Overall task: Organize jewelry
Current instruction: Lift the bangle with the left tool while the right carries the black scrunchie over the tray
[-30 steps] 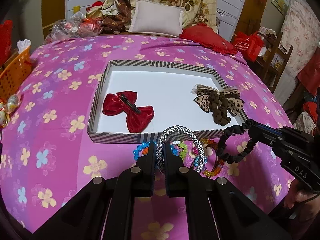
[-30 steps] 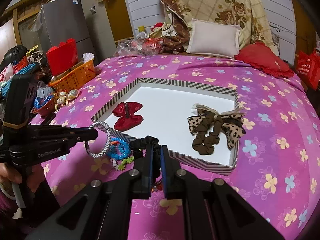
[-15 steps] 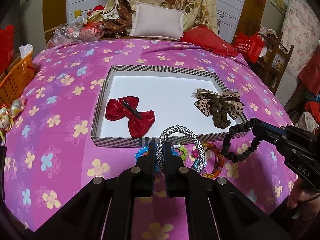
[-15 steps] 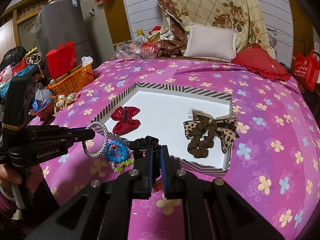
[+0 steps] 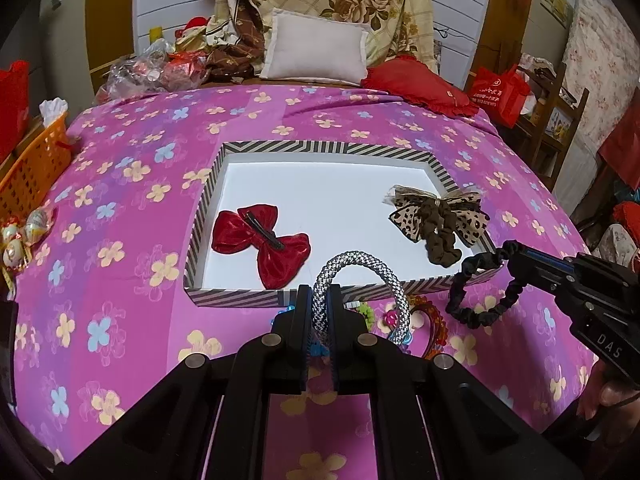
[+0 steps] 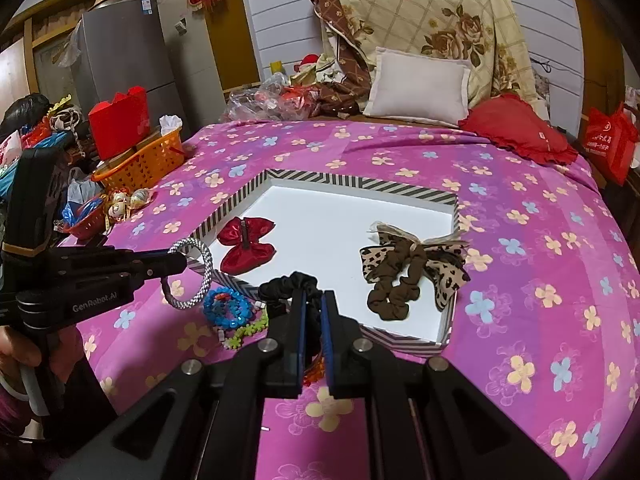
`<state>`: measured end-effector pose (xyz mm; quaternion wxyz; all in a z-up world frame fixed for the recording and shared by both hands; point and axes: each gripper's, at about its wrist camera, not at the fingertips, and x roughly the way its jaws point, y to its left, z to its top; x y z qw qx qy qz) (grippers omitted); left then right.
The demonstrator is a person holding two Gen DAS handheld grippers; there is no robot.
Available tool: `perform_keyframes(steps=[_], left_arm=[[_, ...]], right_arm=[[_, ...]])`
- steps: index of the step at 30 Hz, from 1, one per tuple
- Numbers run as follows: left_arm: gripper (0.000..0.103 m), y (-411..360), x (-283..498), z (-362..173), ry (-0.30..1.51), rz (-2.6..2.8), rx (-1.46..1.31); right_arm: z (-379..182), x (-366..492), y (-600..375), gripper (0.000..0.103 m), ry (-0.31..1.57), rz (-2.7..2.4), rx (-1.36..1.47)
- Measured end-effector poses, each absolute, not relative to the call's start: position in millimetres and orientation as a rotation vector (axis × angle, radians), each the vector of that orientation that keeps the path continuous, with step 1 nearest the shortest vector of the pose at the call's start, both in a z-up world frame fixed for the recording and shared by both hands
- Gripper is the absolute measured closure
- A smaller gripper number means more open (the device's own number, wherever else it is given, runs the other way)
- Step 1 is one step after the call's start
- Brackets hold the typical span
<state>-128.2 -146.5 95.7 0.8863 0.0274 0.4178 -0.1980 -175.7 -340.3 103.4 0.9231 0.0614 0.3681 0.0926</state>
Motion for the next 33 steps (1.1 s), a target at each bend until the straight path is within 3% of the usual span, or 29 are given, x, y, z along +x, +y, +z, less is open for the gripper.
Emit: perform_keyframes(steps=[33], left_arm=[[0.103,-162.0,-91.5,101.3,0.857,-0.384,0.073]], right_arm=[[106.3,-147.3,-346.8,0.096,0.753,0.169,0.117]])
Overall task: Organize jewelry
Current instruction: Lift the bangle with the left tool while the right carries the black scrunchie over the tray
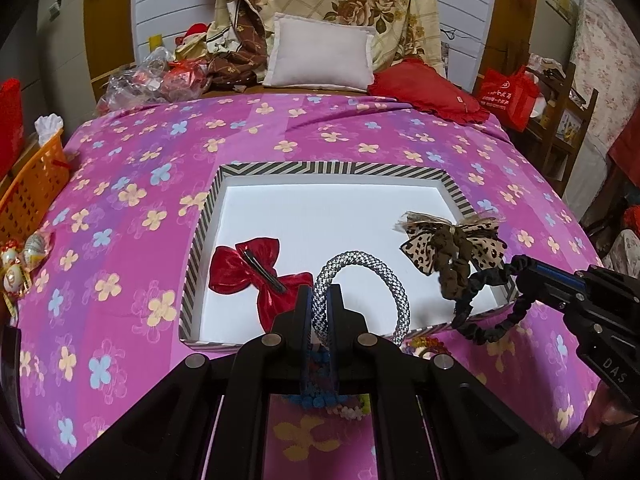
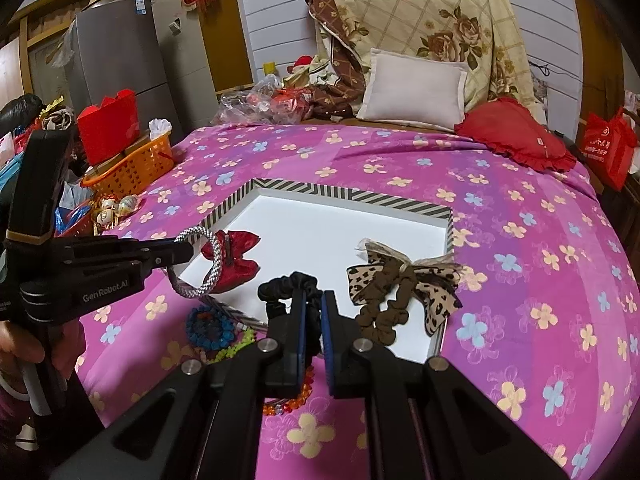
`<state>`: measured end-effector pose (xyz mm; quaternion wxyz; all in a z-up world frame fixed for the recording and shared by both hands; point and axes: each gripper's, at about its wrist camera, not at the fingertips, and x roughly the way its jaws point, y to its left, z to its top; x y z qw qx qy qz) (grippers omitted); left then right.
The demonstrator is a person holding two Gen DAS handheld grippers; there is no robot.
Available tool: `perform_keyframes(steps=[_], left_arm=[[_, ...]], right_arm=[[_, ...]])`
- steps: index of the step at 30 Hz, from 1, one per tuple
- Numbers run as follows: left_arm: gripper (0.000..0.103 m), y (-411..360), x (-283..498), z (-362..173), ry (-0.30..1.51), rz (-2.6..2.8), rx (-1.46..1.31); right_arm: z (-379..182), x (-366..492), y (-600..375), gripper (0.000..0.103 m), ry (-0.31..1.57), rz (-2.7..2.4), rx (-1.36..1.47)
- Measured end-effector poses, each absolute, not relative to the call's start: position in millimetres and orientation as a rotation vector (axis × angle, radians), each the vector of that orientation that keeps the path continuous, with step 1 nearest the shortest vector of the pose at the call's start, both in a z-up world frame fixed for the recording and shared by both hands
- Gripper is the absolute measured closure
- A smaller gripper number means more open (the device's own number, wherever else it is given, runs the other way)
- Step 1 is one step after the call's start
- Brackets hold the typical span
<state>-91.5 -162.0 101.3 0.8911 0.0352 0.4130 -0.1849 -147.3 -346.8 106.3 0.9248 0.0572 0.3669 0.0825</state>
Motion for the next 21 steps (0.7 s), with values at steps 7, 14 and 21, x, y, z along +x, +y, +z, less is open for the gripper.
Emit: perform_keyframes(steps=[7,14,21], left_arm=[[0.103,-161.5,-82.5,96.9,0.867,-0.372,0.07],[0.103,-162.4,-71.6,96.5,0.871,-0.366,0.056],[0.103,-167.1,-59.2,87.1,0.894,-0.358,0.051]], right_arm=[[105.2,-137.6,-350.0,0.096,0.757,0.166,0.126],[99.6,-122.3,-355.0,0.096,0.763,0.164,0.153],[91.1,-108.2,-353.4,0.096,0.782,0.174,0.161]])
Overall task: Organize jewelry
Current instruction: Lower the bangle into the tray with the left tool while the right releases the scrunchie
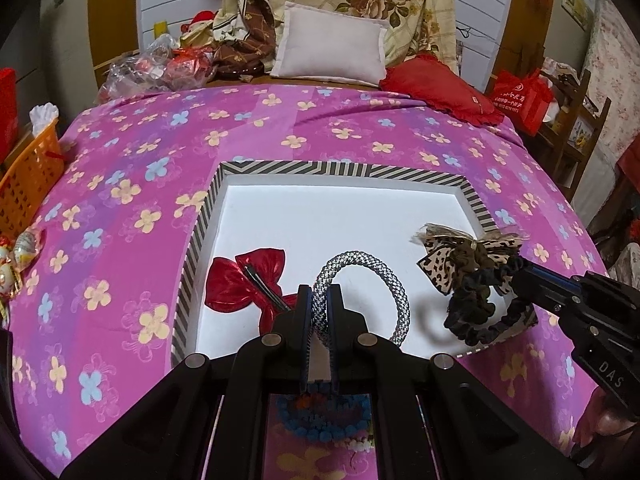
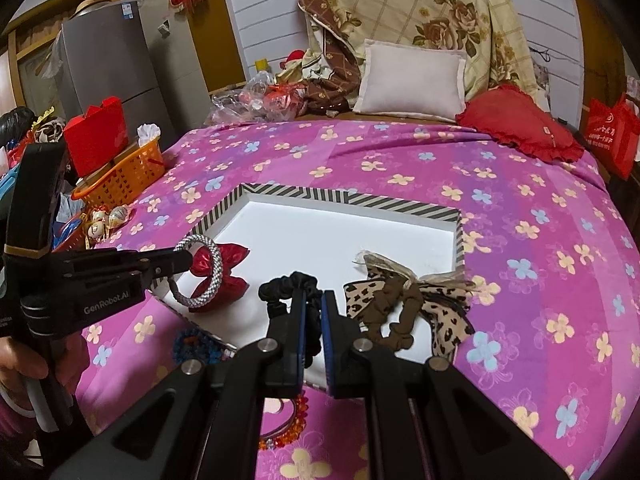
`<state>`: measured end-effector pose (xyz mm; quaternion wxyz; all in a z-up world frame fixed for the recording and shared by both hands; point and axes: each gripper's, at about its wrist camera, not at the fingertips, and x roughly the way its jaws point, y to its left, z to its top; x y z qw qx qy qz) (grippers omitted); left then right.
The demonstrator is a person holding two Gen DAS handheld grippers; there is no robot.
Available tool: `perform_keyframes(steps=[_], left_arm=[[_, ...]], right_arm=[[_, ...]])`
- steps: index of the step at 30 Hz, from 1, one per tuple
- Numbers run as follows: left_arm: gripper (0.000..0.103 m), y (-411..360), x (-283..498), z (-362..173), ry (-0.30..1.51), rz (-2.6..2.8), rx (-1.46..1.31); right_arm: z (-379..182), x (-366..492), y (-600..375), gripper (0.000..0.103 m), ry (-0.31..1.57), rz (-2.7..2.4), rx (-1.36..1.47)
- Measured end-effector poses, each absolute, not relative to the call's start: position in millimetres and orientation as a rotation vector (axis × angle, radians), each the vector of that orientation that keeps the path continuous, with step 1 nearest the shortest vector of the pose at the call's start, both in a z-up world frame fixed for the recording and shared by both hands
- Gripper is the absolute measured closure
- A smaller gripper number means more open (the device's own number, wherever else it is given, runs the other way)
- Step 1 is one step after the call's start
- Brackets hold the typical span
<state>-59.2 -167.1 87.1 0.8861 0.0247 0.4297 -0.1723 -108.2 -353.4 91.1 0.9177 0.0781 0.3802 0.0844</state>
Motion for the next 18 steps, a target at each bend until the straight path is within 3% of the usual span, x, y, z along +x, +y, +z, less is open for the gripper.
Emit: perform_keyframes(steps=[18], left_arm=[[0.103,-167.6,-29.2,57.5,0.948,-0.306,0.051]], right_arm=[[48.1,-73.2,-353.6,0.096,0.89,0.18,0.198]])
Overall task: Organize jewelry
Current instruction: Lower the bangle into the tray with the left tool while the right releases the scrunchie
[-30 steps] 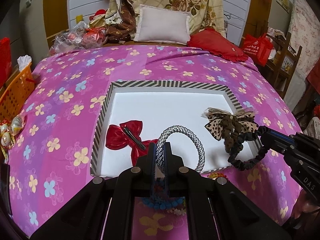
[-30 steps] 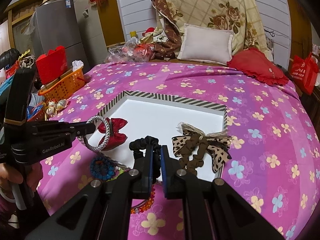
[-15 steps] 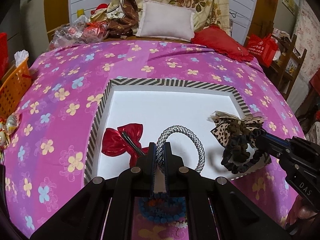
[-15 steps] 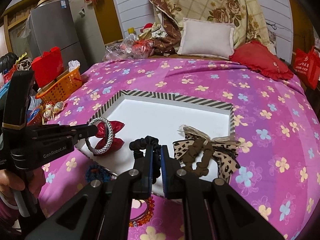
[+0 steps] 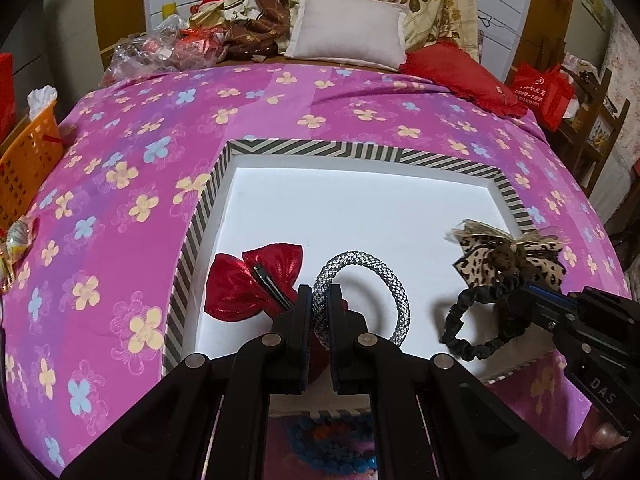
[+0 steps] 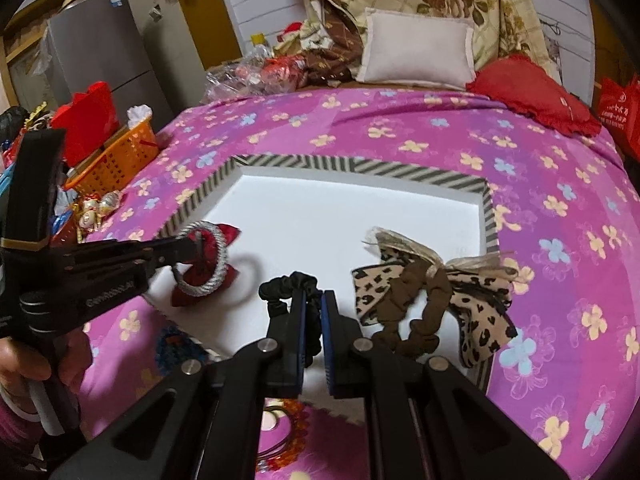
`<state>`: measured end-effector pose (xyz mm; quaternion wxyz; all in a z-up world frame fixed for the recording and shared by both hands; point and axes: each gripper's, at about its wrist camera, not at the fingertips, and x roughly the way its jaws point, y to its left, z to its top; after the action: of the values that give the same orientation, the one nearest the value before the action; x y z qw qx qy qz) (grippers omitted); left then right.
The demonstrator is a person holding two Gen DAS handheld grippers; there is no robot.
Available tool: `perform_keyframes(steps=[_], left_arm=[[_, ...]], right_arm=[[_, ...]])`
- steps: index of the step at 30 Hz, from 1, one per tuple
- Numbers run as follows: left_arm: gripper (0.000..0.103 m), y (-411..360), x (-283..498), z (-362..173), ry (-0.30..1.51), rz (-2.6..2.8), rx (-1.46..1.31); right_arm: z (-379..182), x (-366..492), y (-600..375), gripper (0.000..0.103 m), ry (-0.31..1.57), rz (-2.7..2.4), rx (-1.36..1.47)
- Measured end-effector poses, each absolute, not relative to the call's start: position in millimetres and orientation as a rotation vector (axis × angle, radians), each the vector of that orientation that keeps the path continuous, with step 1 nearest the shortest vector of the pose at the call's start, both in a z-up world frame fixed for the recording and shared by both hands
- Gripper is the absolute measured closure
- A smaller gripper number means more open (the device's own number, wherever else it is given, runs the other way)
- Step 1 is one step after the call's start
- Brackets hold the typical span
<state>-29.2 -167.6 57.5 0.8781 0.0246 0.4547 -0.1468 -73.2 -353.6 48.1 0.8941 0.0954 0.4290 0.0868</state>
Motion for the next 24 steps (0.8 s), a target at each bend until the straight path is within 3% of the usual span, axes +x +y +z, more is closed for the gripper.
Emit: perform_keyframes(steps=[12,17,21,24], left_arm=[[0.103,-172.3,-12.5,38.2,0.986,-0.285,0.052],[0.103,-174.5,-10.5,33.0,0.997,-0.273,0.051],[0.103,-173.3,-9.4,31.7,1.006,-0.278,0.029],[0.101,-170.4,-10.0,32.6,1.015,-0.295,-0.01]], right_arm=[[14.2,-57.4,-362.2,0.096,0.97,0.139,0.198],[12.7,-56.5,-361.0,0.083,0.978,0.111,0.171],[15.2,-58.3,-360.4,0.059,0.974,0.111,0.172],[18.2,-61.4,-360.6,0.058,0.97,0.113,0.179]])
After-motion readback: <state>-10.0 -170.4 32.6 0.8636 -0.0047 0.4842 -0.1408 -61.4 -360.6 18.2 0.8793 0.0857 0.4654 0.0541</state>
